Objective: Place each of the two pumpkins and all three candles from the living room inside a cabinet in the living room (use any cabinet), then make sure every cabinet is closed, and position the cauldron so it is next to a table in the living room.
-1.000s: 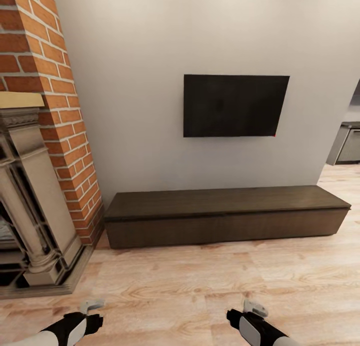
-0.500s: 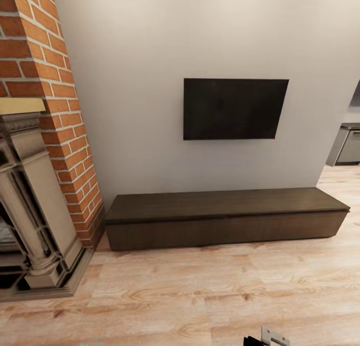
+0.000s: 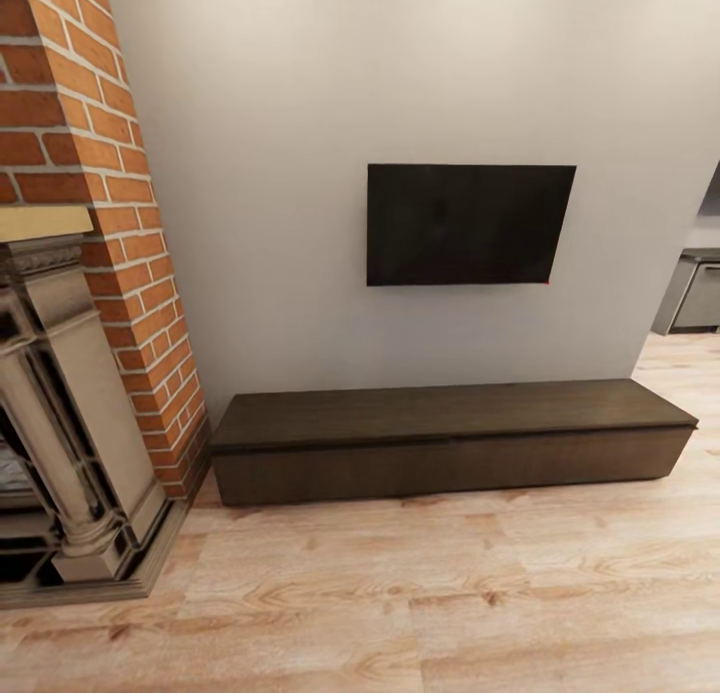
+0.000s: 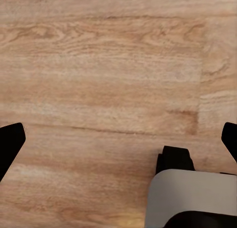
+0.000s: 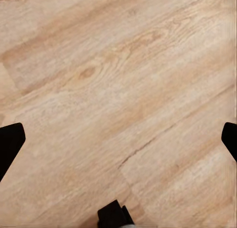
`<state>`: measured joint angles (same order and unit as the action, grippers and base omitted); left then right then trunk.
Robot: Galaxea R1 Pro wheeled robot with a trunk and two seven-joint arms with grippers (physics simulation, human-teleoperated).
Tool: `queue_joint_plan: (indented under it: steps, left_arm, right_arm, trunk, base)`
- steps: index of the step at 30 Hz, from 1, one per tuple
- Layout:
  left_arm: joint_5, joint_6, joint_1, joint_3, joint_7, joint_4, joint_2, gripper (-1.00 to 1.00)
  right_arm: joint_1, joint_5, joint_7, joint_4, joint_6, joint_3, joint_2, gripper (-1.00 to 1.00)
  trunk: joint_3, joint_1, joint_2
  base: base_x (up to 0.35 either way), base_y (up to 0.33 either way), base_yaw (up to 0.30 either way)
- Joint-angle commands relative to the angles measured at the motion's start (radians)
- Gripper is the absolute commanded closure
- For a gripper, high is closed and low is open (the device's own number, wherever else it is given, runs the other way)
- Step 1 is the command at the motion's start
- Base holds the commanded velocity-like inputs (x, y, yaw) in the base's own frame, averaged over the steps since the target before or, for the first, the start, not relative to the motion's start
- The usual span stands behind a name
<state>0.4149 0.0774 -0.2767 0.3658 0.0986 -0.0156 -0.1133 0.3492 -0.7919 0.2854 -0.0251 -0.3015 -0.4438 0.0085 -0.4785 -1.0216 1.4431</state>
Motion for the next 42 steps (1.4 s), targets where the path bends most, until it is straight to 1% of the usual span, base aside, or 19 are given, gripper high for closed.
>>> queue_joint_plan:
  steps: [1,4,8,12,19,24,28,32,38,42]
  left_arm:
    - [0.008,0.008,0.003,0.009,0.003,-0.001,-0.003,-1.0]
    - [0.009,0.015,0.008,0.01,0.004,0.0,-0.012,-1.0]
    - [0.01,0.017,0.021,0.008,0.013,-0.001,-0.019,-1.0]
    - [0.011,0.018,0.039,0.008,0.015,-0.001,-0.02,-1.0]
    - [0.015,0.019,0.06,0.006,0.015,-0.001,-0.018,-1.0]
    - [0.011,0.019,0.063,0.003,0.015,-0.001,-0.012,-1.0]
    - [0.002,0.019,0.063,0.008,0.014,-0.002,-0.008,-1.0]
    - [0.003,0.019,0.063,0.01,0.013,-0.001,-0.004,-1.0]
    - [0.005,0.019,0.063,0.01,0.013,-0.002,-0.002,-1.0]
    - [0.004,0.019,0.063,0.01,0.013,-0.001,-0.002,-1.0]
  right_arm:
    - [0.0,-0.008,0.001,-0.009,-0.005,-0.008,0.001,-1.0]
    - [-0.003,-0.011,0.007,-0.018,-0.005,-0.007,0.0,-1.0]
    - [-0.005,-0.016,0.016,-0.02,-0.006,-0.005,-0.008,-1.0]
    - [-0.006,-0.017,0.03,-0.021,-0.006,-0.004,-0.02,-1.0]
    - [-0.007,-0.016,0.033,-0.021,0.001,-0.004,-0.024,-1.0]
    - [-0.007,-0.011,0.031,-0.018,0.002,-0.004,-0.023,-1.0]
    - [-0.007,-0.008,0.026,-0.01,0.0,-0.005,-0.018,-1.0]
    - [-0.007,-0.011,0.023,-0.005,-0.002,-0.006,-0.014,-1.0]
    - [-0.007,-0.013,0.023,-0.01,0.0,-0.003,-0.019,-1.0]
    - [-0.007,-0.013,0.023,-0.008,0.0,-0.003,-0.015,-1.0]
  trunk:
    - [0.002,0.004,-0.007]
    - [0.012,0.016,-0.028]
    - [0.024,0.031,-0.056]
    - [0.037,0.046,-0.084]
    - [0.059,0.073,-0.133]
    - [0.059,0.073,-0.133]
    - [0.059,0.073,-0.133]
    - [0.059,0.073,-0.133]
    - [0.059,0.073,-0.133]
    - [0.059,0.073,-0.133]
  base:
    - [0.0,0.0,0.0]
    - [0.0,0.0,0.0]
    - [0.0,0.0,0.0]
    - [0.0,0.0,0.0]
    - [0.0,0.0,0.0]
    - [0.0,0.0,0.0]
    - [0.0,0.0,0.0]
    - [0.0,0.0,0.0]
    - [0.0,0.0,0.0]
    - [0.0,0.0,0.0]
